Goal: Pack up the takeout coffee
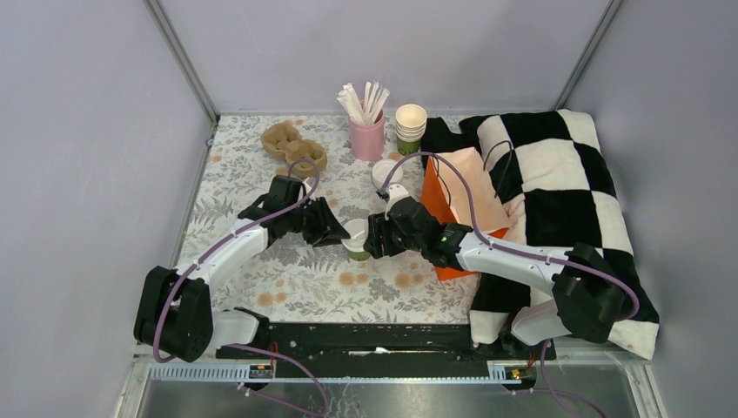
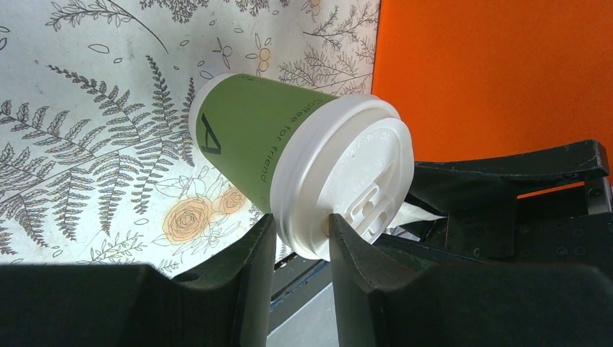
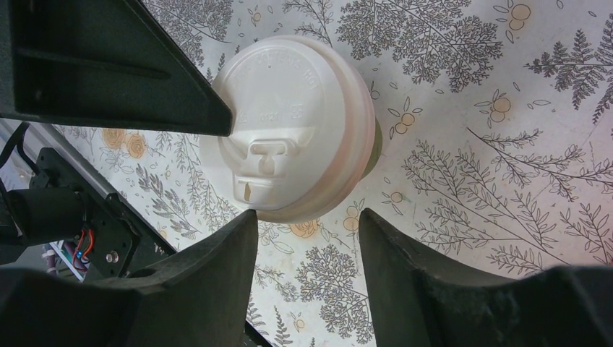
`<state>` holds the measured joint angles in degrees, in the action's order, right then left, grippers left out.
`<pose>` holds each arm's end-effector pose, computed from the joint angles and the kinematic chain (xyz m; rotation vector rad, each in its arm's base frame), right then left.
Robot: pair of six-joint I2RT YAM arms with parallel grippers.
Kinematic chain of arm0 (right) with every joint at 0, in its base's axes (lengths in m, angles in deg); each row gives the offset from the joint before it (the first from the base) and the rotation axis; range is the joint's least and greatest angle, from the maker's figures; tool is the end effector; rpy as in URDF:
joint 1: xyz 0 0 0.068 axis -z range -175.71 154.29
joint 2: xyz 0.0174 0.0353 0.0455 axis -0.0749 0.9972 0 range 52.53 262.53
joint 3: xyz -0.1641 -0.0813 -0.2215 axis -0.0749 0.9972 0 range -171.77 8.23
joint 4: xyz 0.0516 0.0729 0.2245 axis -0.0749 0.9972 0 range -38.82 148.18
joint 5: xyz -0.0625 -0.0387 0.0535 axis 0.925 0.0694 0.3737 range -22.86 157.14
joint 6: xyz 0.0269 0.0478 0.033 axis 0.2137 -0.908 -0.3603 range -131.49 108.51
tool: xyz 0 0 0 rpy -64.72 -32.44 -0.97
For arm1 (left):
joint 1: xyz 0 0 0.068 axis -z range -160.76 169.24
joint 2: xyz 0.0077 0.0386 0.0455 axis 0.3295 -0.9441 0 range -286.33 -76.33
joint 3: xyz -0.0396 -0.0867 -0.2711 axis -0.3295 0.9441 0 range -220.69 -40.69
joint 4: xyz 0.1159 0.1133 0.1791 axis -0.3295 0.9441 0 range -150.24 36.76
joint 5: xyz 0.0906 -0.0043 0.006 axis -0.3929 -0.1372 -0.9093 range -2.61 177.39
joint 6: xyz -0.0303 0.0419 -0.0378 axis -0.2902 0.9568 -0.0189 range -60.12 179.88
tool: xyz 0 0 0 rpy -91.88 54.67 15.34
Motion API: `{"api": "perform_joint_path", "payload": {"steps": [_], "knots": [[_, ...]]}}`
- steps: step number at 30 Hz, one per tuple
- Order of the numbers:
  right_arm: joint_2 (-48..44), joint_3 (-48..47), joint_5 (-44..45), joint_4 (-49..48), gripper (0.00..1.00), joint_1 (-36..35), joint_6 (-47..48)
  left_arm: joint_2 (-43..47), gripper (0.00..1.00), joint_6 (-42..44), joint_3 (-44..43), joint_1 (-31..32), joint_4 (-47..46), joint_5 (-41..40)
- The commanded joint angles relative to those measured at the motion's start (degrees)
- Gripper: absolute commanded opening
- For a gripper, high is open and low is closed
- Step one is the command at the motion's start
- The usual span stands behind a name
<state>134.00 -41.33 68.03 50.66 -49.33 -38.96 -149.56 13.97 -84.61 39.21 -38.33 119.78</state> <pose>0.1818 0.2456 0.2578 -0.4953 2.1749 0.8007 0.2131 -0.1058 0.2332 -0.3298 2.6332 -1.1488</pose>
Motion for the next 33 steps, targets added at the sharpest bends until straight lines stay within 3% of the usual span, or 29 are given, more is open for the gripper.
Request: {"api": "perform_joint_path", "payload": {"steps": [1, 7, 12, 22, 26, 33], "knots": [[-1.89, -2.24, 3.44, -1.35, 0.6, -0.31, 0.94, -0.85, 0.35, 2.1, -1.53, 0.23, 1.8, -1.62], [0.94, -2.16, 6.12, 0.16, 0.55, -0.33, -0.29, -1.18, 0.35, 2.14, -1.72, 0.33, 1.7, -1.62], [4.53, -4.26, 7.98, 7.63, 0.5, -0.34, -1.72, -1.42, 0.35, 1.9, -1.79, 0.34, 1.45, -1.77], [11.33, -7.99, 6.97, 17.23, 0.49, 0.03, -3.88, -1.8, 0.35, 1.88, -1.86, 0.31, 1.29, -2.36], [13.42, -7.89, 1.37, 18.61, 0.5, 2.47, -4.46, -1.83, 0.35, 1.96, -1.86, 0.29, 1.29, -2.5], [8.58, -15.48, -3.18, 21.61, 0.58, 2.91, 4.33, -2.28, 0.36, 2.85, -4.82, 0.34, 2.67, -3.16]]}}
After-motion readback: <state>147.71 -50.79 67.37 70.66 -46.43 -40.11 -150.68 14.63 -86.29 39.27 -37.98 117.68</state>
